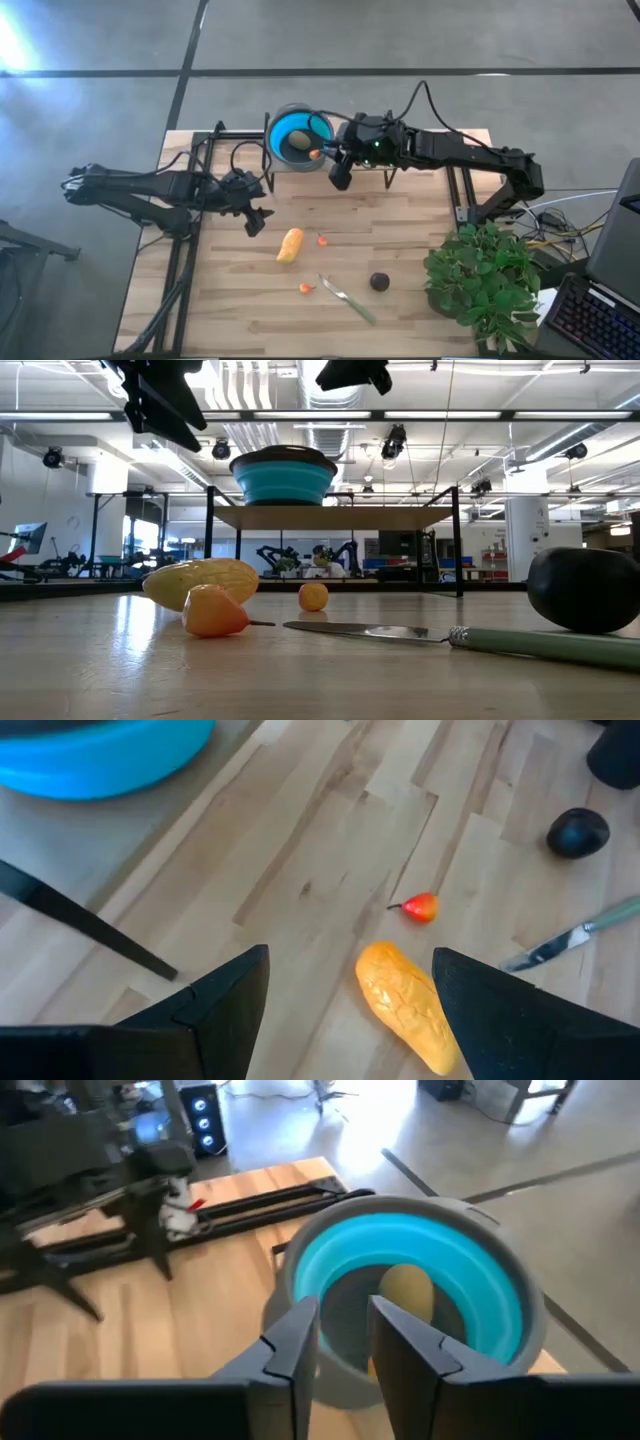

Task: Pick & Place Fruit
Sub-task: Put the mango into the blue strainer bowl on the shelf

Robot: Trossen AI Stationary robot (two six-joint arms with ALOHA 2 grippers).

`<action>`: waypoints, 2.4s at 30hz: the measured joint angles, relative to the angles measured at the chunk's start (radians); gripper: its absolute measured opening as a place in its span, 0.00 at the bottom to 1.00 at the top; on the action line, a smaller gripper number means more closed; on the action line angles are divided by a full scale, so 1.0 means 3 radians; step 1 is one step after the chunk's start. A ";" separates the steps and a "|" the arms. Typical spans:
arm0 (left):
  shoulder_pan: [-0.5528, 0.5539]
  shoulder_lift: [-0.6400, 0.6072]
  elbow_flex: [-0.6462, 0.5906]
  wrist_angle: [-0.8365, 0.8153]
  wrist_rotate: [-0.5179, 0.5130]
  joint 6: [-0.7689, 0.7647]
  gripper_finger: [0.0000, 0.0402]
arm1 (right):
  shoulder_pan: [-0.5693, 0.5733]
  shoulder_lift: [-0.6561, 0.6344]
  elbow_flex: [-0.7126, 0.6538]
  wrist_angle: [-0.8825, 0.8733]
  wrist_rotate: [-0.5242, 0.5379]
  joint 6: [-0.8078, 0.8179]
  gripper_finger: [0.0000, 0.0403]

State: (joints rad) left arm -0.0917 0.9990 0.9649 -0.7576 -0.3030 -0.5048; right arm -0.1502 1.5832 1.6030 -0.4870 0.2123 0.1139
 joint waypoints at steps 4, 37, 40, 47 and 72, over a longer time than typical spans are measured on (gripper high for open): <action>-0.0076 0.0057 0.0017 -0.0114 0.0005 -0.0117 0.71 | 0.0148 -0.0013 -0.0009 -0.0168 0.0000 -0.0020 0.15; -0.0600 0.1146 0.0671 -0.0521 0.0071 -0.1380 0.71 | 0.0594 -0.0476 -0.1071 -0.0362 -0.0013 0.0077 0.02; -0.0599 0.1320 0.0783 -0.0676 0.0062 -0.1546 0.71 | 0.0595 -0.0680 -0.1231 -0.0341 -0.0013 0.0144 0.02; -0.0602 0.1595 0.0893 -0.0720 0.0069 -0.2117 0.71 | 0.0595 -0.1143 -0.1580 -0.0272 -0.0010 0.0231 0.02; -0.0690 0.2074 0.0862 -0.0711 0.0339 -0.2955 0.72 | 0.0609 -0.1627 -0.2177 0.0202 0.0000 0.0211 0.02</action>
State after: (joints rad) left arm -0.2986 1.6211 1.2234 -0.9708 -0.2013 -1.3913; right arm 0.0326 1.0950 0.9498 -0.4265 0.2123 0.1771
